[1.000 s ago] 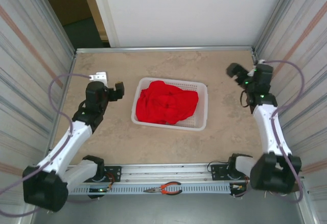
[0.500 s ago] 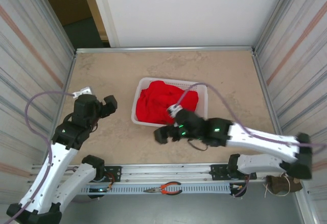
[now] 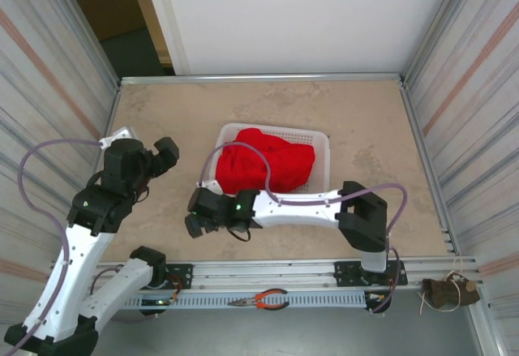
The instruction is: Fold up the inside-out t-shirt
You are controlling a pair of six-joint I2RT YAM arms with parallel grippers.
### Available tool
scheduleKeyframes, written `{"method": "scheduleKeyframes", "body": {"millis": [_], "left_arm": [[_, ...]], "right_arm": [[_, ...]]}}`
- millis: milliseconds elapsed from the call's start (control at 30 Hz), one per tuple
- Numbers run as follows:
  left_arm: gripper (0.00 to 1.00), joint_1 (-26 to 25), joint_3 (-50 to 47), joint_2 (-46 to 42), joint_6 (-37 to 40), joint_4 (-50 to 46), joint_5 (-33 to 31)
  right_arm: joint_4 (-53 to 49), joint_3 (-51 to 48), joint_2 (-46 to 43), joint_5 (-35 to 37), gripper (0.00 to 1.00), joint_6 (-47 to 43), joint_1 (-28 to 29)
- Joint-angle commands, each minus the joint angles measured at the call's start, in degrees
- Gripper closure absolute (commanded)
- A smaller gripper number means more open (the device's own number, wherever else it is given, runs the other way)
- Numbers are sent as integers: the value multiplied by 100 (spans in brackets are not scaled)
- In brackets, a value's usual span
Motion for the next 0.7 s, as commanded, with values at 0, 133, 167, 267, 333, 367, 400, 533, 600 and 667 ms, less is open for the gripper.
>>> {"method": "scheduleKeyframes", "body": {"millis": [0, 133, 167, 267, 333, 367, 400, 533, 600, 667], "left_arm": [[1, -45, 133, -75, -154, -187, -45], [1, -45, 99, -112, -105, -248, -28], [1, -46, 79, -122, -92, -248, -21], [1, -46, -6, -154, -80, -274, -19], [1, -46, -66, -176, -88, -274, -15], [1, -45, -98, -171, -93, -275, -10], [1, -45, -118, -177, -101, -278, -2], [1, -46, -173, -165, -86, -275, 32], [1, -47, -182, -142, -48, -274, 38], [1, -47, -191, -105, -3, -266, 63]], "right_arm": [[-225, 198, 244, 562, 0, 430, -508], [-65, 184, 226, 719, 0, 477, -1076], [-47, 191, 204, 818, 0, 438, -1217], [-5, 184, 136, 1120, 0, 365, -1697], [26, 196, 122, 1357, 0, 312, -2052], [39, 186, 114, 1418, 0, 319, -2266], [87, 172, 111, 1432, 0, 321, -2456], [294, 149, 79, 1487, 0, 398, -3167], [370, 167, 8, 1334, 0, 298, -3432], [438, 183, -162, 979, 0, 29, -3564]]}}
